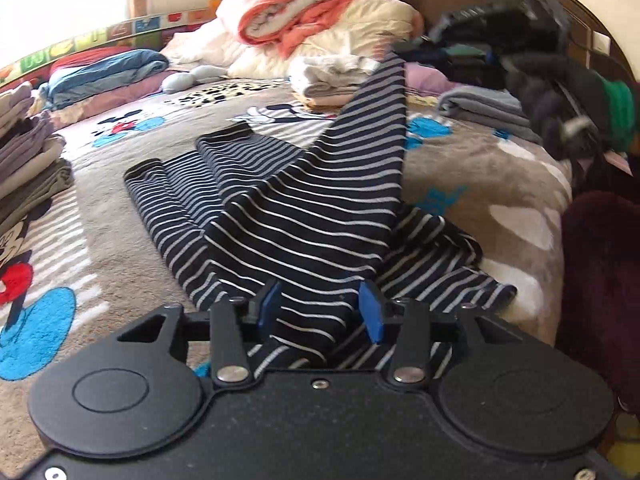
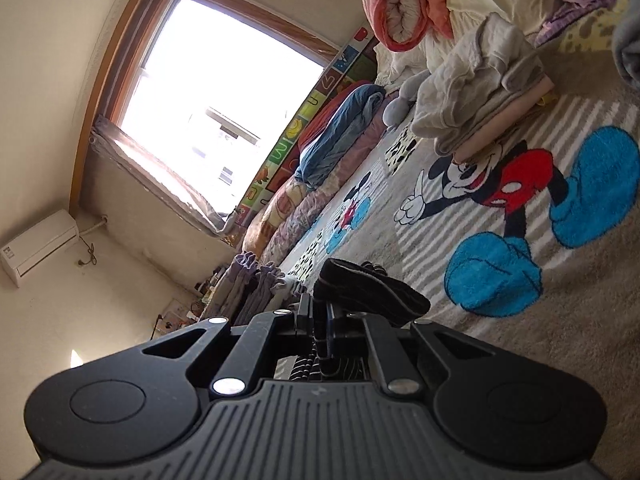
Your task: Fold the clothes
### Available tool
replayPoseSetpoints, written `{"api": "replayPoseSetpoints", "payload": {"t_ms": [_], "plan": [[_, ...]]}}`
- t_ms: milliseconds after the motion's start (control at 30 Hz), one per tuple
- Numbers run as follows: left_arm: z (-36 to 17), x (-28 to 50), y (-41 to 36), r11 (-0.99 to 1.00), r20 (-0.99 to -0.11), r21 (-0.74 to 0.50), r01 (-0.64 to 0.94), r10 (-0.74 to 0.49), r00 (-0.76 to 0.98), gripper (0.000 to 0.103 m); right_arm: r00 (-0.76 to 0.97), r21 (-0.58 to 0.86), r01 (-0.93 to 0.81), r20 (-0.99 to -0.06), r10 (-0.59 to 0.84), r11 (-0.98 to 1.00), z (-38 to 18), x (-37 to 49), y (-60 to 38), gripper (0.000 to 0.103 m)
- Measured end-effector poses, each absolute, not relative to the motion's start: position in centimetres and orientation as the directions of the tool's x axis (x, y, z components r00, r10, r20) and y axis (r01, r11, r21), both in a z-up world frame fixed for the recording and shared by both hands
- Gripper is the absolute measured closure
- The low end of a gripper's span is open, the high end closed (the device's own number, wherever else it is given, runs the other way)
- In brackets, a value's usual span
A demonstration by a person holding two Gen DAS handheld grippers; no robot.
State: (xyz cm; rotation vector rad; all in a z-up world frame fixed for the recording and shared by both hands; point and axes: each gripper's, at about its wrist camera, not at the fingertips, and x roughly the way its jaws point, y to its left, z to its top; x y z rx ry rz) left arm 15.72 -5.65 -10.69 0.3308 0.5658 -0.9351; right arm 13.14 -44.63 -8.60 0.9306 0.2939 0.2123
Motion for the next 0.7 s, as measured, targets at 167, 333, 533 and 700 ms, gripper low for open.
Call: {"api": "replayPoseSetpoints", "payload": {"t_ms": [167, 333, 533, 700], "plan": [[-11.7, 14.6, -5.9, 0.522, -0.613, 0.068, 0.850, -0.650, 0.449, 0.054, 0.920, 0.712, -0.044, -0.245, 0.307, 0.701, -4.1, 16.7, -42.4, 0.094], [-11.9, 15.1, -5.1, 0.531, -0.627, 0.025, 0.847, -0.652, 0.427, 0.054, 0.908, 0.639, -0.038, -0.299, 0.294, 0.768, -0.7, 20.6, -39.5, 0.094], [-11.5, 16.4, -2.7, 0.535, -0.611, -0.091, 0.840, -0.696, 0.378, 0.054, 0.902, 0.585, -0.029, -0.333, 0.274, 0.810, 1.0, 25.0, -36.3, 0.097], [-11.4, 17.4, -1.8, 0.537, -0.602, -0.152, 0.830, -0.716, 0.353, 0.054, 0.894, 0.556, -0.046, -0.347, 0.282, 0.830, 1.3, 28.4, -33.6, 0.097]]}}
